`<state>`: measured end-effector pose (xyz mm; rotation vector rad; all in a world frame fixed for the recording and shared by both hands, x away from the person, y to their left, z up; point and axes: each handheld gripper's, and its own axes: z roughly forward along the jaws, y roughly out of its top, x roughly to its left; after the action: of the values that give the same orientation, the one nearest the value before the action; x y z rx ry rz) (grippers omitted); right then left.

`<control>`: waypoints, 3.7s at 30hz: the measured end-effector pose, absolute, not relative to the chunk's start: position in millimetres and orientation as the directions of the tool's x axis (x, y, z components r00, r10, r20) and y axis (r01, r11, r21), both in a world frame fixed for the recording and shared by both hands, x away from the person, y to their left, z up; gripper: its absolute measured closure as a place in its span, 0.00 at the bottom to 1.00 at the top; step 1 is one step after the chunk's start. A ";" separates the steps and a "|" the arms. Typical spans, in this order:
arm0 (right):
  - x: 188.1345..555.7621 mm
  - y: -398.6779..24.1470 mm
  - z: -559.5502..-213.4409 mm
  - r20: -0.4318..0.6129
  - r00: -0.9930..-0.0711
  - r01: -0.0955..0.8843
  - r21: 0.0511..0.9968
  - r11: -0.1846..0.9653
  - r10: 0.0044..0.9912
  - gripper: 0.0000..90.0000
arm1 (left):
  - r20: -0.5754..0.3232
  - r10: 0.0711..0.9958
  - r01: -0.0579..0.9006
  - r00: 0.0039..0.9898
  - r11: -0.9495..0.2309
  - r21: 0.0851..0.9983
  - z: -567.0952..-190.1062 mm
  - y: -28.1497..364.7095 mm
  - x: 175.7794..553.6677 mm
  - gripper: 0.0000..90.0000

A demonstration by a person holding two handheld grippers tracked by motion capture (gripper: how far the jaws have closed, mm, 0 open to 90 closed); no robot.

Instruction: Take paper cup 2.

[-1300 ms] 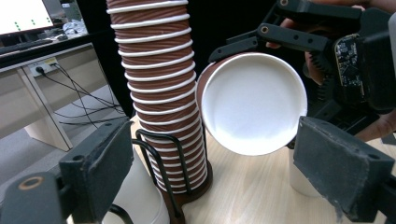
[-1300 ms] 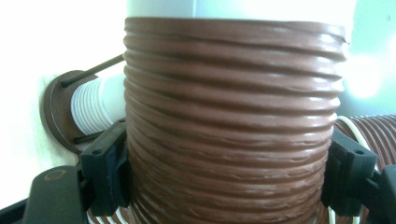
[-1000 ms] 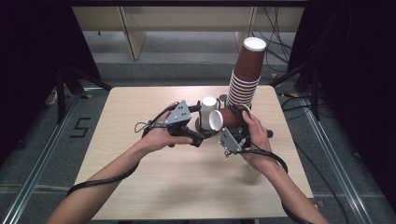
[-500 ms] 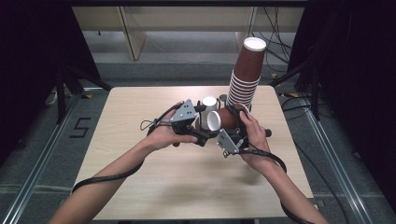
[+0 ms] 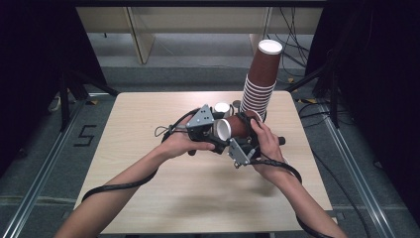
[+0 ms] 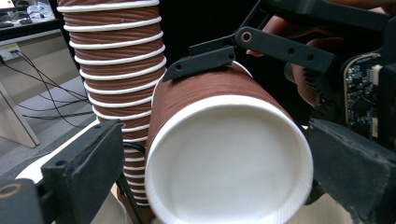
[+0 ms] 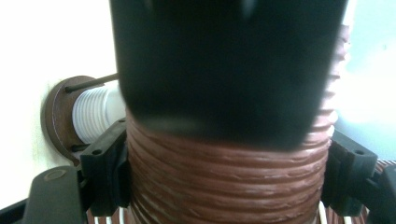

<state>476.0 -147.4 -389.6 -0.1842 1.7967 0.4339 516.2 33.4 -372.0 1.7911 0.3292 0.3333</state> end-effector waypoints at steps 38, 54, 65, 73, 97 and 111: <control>474.3 -139.4 -389.7 -0.967 -0.244 -0.365 0.162 0.917 0.074 0.22 | 0.039 0.396 0.066 0.918 -0.248 0.966 -372.6 25.5 521.7 0.18; 475.7 -139.5 -385.5 -0.975 -0.220 -0.375 0.127 0.918 0.045 0.19 | 0.058 0.395 0.039 0.917 -0.232 0.972 -371.6 26.6 521.0 0.21; 474.9 -140.1 -385.3 -0.975 -0.217 -0.381 0.123 0.917 0.041 0.17 | 0.063 0.389 0.026 0.919 -0.220 0.975 -372.3 26.8 520.8 0.22; 476.0 -139.4 -385.0 -0.977 -0.215 -0.397 0.094 0.913 0.007 0.10 | 0.071 0.390 0.015 0.918 -0.212 0.977 -372.7 27.7 519.1 0.22; 469.0 -144.2 -384.9 -0.980 -0.192 -0.386 0.124 0.914 0.052 0.01 | 0.068 0.416 0.013 0.907 -0.190 0.982 -374.2 38.1 523.1 0.22; 462.2 -150.5 -383.9 -0.979 -0.184 -0.380 0.156 0.912 0.090 0.01 | 0.060 0.450 0.015 0.891 -0.161 0.987 -377.9 48.9 526.7 0.22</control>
<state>462.2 -150.5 -383.9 -0.2225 1.7092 0.4266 526.7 48.9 -377.9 1.7006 0.3594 0.3964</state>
